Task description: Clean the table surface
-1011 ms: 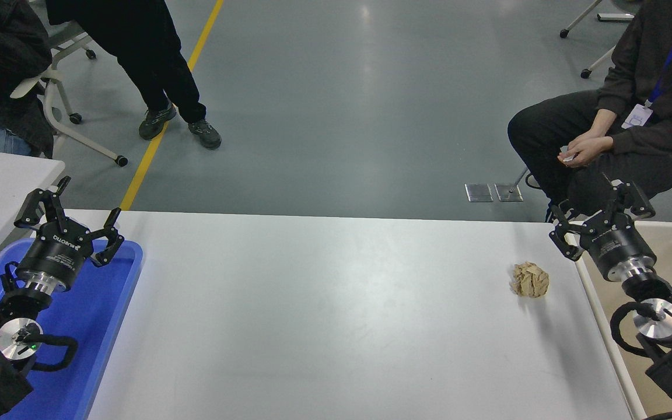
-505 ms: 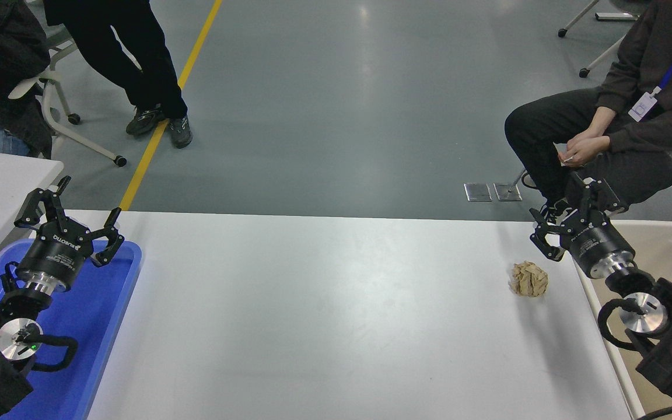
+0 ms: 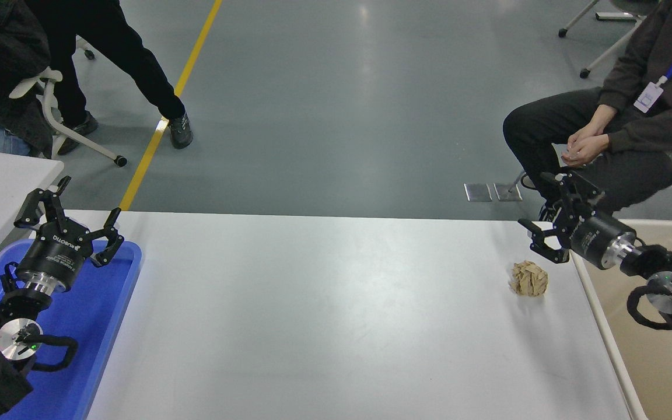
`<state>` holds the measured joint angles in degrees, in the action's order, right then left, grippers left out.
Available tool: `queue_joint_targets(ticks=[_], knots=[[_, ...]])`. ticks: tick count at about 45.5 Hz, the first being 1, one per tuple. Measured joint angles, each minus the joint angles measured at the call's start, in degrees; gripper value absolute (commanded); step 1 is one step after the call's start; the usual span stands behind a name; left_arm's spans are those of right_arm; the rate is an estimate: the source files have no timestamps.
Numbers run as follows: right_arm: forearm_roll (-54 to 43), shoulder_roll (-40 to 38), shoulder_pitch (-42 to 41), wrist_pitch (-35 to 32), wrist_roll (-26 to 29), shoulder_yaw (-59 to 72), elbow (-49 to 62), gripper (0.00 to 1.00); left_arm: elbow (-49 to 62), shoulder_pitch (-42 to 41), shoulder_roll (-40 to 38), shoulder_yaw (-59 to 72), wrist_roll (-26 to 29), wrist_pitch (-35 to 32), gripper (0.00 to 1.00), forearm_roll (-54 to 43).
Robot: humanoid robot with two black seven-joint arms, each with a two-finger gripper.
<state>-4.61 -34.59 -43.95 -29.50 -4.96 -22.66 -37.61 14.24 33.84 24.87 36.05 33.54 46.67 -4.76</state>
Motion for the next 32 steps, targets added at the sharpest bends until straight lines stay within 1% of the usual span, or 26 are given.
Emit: queue_joint_targets(ticks=[6, 16, 21, 26, 32], knots=[[-1.3, -3.0, -0.2, 0.0, 5.8, 1.6, -4.6, 0.99, 0.0, 0.0, 0.0, 0.0, 0.0, 0.0, 1.00, 0.0], [-1.6, -4.9, -2.2, 2.0, 14.9, 4.4, -8.5, 0.99, 0.0, 0.0, 0.0, 0.0, 0.0, 0.0, 1.00, 0.0], [-1.0, -4.7, -4.4, 3.8, 19.4, 5.8, -9.2, 0.99, 0.0, 0.0, 0.0, 0.0, 0.0, 0.0, 1.00, 0.0], [-0.3, -3.8, -6.1, 6.2, 22.7, 6.7, -9.3, 0.99, 0.0, 0.0, 0.0, 0.0, 0.0, 0.0, 1.00, 0.0], [0.2, -1.4, -7.7, 11.0, 27.3, 7.9, -8.5, 0.99, 0.0, 0.0, 0.0, 0.0, 0.0, 0.0, 1.00, 0.0]])
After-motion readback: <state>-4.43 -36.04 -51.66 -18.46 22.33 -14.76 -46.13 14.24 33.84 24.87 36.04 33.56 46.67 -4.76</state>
